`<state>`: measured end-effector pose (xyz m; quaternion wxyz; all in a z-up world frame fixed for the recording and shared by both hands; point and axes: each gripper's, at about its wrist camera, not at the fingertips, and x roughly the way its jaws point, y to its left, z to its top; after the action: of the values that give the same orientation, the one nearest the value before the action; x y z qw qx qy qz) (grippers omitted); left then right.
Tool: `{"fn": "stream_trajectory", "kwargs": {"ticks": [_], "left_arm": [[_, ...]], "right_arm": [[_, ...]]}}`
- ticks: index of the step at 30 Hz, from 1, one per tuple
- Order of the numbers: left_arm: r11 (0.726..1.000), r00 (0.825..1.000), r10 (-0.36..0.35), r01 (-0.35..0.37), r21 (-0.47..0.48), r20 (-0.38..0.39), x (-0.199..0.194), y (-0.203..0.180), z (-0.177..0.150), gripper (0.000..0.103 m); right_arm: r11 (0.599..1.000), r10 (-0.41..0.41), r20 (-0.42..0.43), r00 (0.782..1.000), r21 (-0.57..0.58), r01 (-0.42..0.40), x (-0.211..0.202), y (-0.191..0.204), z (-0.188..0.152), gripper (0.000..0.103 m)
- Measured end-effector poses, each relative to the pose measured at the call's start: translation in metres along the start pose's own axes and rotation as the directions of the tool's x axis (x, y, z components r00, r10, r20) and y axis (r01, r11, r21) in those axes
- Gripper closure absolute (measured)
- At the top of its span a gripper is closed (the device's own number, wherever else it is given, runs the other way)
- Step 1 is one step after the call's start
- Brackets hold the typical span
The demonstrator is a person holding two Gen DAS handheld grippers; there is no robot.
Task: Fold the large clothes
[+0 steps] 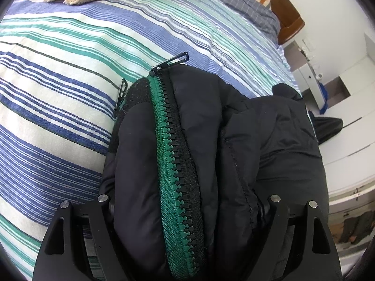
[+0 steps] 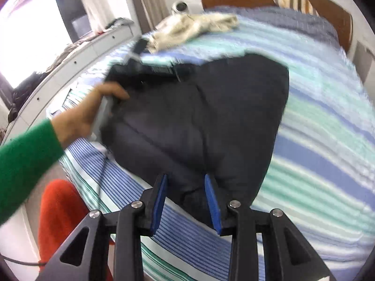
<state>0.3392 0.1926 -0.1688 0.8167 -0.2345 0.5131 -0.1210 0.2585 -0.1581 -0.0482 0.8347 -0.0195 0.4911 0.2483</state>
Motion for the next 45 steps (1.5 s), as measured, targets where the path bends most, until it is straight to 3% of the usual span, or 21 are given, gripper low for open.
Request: {"fn": "stream_trajectory", "kwargs": {"ticks": [4, 8, 12, 14, 16, 19, 23, 25, 29, 31, 33, 35, 37, 40, 43, 45], "left_arm": [[1.0, 1.0, 0.006, -0.006, 0.006, 0.01, 0.0, -0.002, -0.003, 0.017], [1.0, 1.0, 0.015, -0.015, 0.005, 0.009, -0.001, -0.005, -0.003, 0.017], [0.999, 0.999, 0.012, -0.014, -0.036, -0.042, -0.019, -0.013, 0.001, 0.018], [0.997, 0.996, -0.062, 0.059, -0.052, -0.057, -0.045, -0.014, 0.001, 0.019], [0.993, 0.993, -0.118, 0.117, -0.029, -0.02, -0.077, -0.01, -0.001, 0.014], [0.996, 0.994, -0.089, 0.089, -0.001, 0.058, -0.119, 0.016, -0.012, 0.01], [0.987, 0.99, -0.138, 0.14, -0.079, 0.033, -0.118, 0.058, -0.036, 0.01], [0.977, 0.984, -0.179, 0.18, -0.111, 0.017, -0.11, 0.069, -0.047, 0.01], [0.953, 0.961, -0.275, 0.274, -0.133, 0.008, -0.094, 0.074, -0.065, 0.01], [0.94, 0.95, -0.311, 0.31, -0.142, 0.02, -0.088, 0.075, -0.065, 0.01], [0.925, 0.936, -0.35, 0.35, -0.15, 0.028, -0.083, 0.076, -0.064, 0.01], [0.904, 0.916, -0.399, 0.399, -0.152, 0.031, -0.082, 0.08, -0.068, 0.009], [0.878, 0.89, -0.455, 0.453, -0.154, 0.028, -0.077, 0.08, -0.068, 0.008], [0.849, 0.86, -0.511, 0.506, -0.151, 0.005, -0.069, 0.079, -0.066, 0.006], [0.82, 0.824, -0.565, 0.556, -0.137, -0.036, -0.065, 0.071, -0.058, 0.002], [0.814, 0.812, -0.579, 0.57, -0.112, -0.08, -0.061, 0.059, -0.049, 0.001]], "right_arm": [[1.0, -0.014, 0.006, 1.0, 0.01, 0.014, 0.035, -0.01, -0.014, 0.073], [0.999, -0.036, 0.031, 0.999, 0.02, 0.035, 0.035, -0.008, -0.018, 0.072], [0.998, 0.015, 0.006, 1.0, 0.059, -0.015, 0.006, -0.011, -0.017, 0.063], [0.991, 0.079, 0.04, 0.996, 0.109, -0.083, -0.024, -0.021, -0.022, 0.051], [0.985, 0.105, 0.111, 0.988, 0.129, -0.119, -0.052, -0.033, -0.027, 0.05], [0.982, 0.062, 0.17, 0.984, 0.165, -0.09, -0.083, -0.06, -0.036, 0.049], [0.969, 0.02, 0.157, 0.987, 0.239, -0.058, -0.082, -0.088, -0.04, 0.049], [0.961, 0.039, 0.17, 0.985, 0.262, -0.083, -0.079, -0.093, -0.037, 0.049], [0.965, 0.084, 0.203, 0.976, 0.226, -0.13, -0.076, -0.081, -0.011, 0.049], [0.971, 0.113, 0.22, 0.969, 0.183, -0.155, -0.072, -0.068, 0.011, 0.056], [0.976, 0.145, 0.217, 0.965, 0.126, -0.175, -0.058, -0.051, 0.038, 0.057], [0.966, 0.217, 0.183, 0.959, 0.098, -0.238, -0.031, -0.035, 0.064, 0.057], [0.947, 0.299, 0.077, 0.951, 0.103, -0.306, 0.015, -0.018, 0.08, 0.057], [0.966, 0.253, 0.025, 0.967, 0.054, -0.254, 0.052, 0.005, 0.089, 0.057], [0.977, 0.206, 0.001, 0.978, 0.047, -0.206, 0.06, 0.015, 0.092, 0.057], [0.986, 0.167, -0.016, 0.986, 0.007, -0.167, 0.063, 0.023, 0.09, 0.058]]}}
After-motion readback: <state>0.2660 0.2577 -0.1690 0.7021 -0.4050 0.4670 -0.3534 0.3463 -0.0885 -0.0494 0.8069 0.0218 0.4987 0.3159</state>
